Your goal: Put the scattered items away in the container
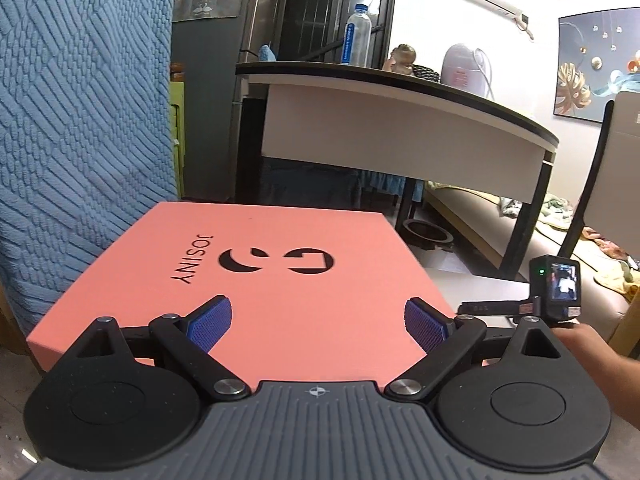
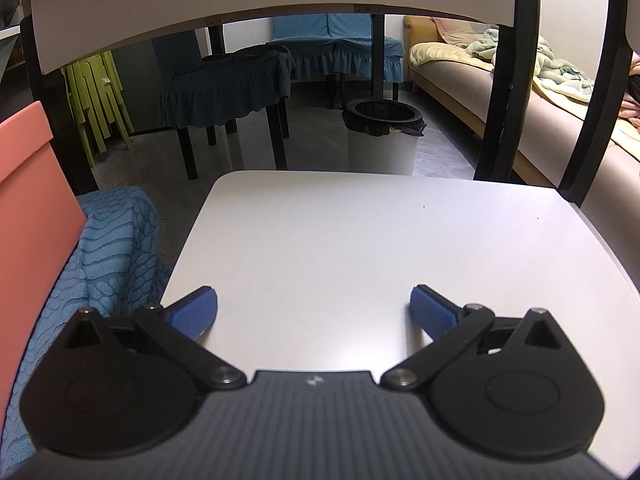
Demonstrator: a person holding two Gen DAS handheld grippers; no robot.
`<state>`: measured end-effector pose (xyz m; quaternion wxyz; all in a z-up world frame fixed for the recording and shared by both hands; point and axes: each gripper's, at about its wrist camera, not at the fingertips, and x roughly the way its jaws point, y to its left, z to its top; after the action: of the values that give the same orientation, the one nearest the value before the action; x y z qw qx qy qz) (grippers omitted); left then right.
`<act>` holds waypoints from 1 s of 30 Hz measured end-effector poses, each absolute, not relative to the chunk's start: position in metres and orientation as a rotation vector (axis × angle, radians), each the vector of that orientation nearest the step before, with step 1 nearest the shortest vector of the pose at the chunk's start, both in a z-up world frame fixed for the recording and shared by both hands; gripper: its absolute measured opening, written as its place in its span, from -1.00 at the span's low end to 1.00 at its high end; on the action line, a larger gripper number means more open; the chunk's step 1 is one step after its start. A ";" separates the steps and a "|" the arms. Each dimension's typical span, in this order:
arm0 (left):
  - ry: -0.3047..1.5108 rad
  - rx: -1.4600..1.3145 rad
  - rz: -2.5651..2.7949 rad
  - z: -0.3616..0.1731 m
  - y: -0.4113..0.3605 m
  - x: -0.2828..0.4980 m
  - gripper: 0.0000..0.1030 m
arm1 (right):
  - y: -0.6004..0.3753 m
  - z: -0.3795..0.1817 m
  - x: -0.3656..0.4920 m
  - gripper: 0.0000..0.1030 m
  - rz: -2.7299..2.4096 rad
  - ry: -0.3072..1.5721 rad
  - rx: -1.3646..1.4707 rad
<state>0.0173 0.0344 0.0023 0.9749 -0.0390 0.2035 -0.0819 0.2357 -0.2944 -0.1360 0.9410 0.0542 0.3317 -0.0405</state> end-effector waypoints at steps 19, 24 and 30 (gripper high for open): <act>0.387 -0.077 -0.147 0.008 -0.002 0.015 0.85 | -0.296 -0.137 0.232 1.00 -0.083 0.676 0.111; 0.371 -0.077 -0.167 0.010 -0.010 0.012 0.85 | -0.293 -0.136 0.235 1.00 -0.082 0.677 0.110; 0.365 -0.091 -0.182 0.012 -0.015 0.012 0.85 | -0.290 -0.135 0.238 1.00 -0.082 0.677 0.110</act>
<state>0.0117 -0.0146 0.0123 0.9782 -0.0452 0.1814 -0.0903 0.2380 -0.2901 -0.1350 0.9410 0.0539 0.3317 -0.0403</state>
